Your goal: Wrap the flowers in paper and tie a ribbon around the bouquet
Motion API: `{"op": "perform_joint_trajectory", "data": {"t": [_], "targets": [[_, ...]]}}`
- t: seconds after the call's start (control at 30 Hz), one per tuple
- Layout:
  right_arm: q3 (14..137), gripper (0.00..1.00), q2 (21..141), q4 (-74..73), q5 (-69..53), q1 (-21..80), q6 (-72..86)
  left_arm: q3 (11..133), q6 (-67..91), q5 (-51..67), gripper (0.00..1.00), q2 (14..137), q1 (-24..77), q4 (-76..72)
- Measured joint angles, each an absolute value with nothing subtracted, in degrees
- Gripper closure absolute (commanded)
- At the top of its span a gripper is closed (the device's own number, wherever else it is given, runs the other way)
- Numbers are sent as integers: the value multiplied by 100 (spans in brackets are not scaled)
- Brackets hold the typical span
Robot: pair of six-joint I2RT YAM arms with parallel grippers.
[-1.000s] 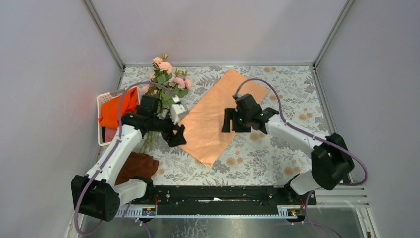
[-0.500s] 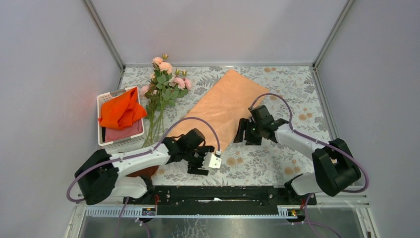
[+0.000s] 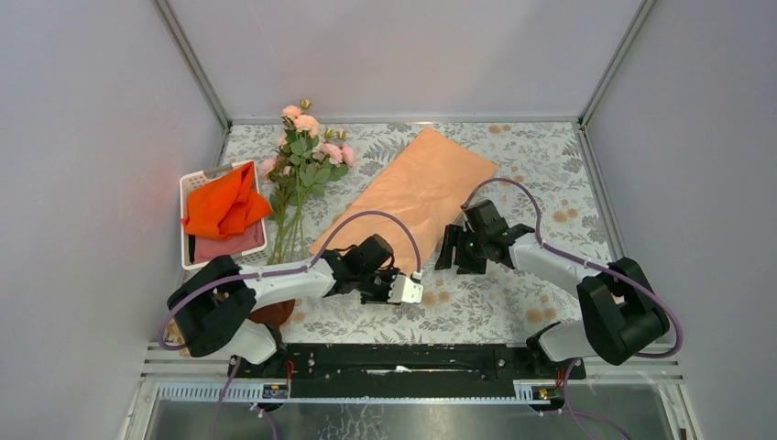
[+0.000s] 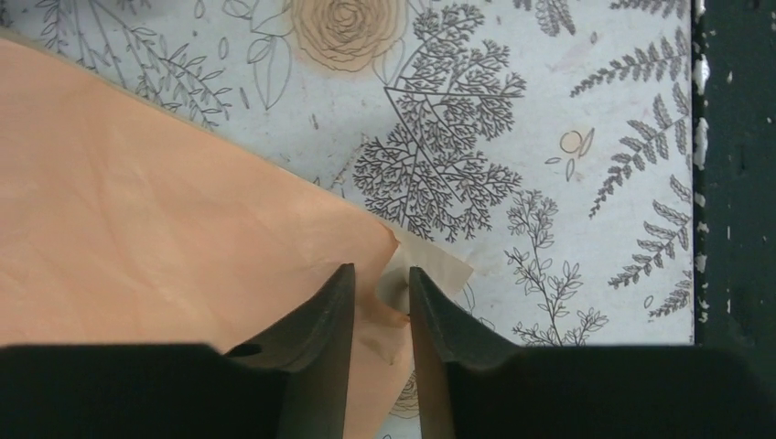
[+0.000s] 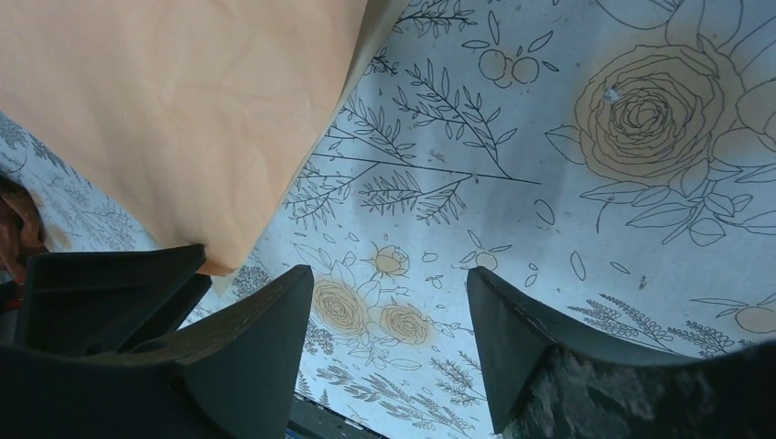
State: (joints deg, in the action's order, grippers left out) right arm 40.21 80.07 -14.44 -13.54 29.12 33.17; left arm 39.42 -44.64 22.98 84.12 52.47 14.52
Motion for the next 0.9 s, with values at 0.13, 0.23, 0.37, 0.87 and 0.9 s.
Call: {"op": "perform_joint_trajectory", "data": {"t": [0.13,0.23,0.37,0.87,0.9], "targets": [[4021,30,8005,-1466,-1315,2912,3280,3951,-4381,2185,89,8416,5247,1291],[4021,30,7964,-1500,-1302,2912,3258,3951,-4296,2139,100,8416,5247,1157],[4021,30,7771,-1636,-1247,2912,3205,3953,-4276,2182,100,8416,5247,1197],[4007,28,7111,-1785,-1177,2908,3350,5144,-2082,2364,100,7557,3529,1153],[3972,28,7113,-1645,-1212,2908,3428,5221,-1879,2373,100,7478,3271,1098]]}}
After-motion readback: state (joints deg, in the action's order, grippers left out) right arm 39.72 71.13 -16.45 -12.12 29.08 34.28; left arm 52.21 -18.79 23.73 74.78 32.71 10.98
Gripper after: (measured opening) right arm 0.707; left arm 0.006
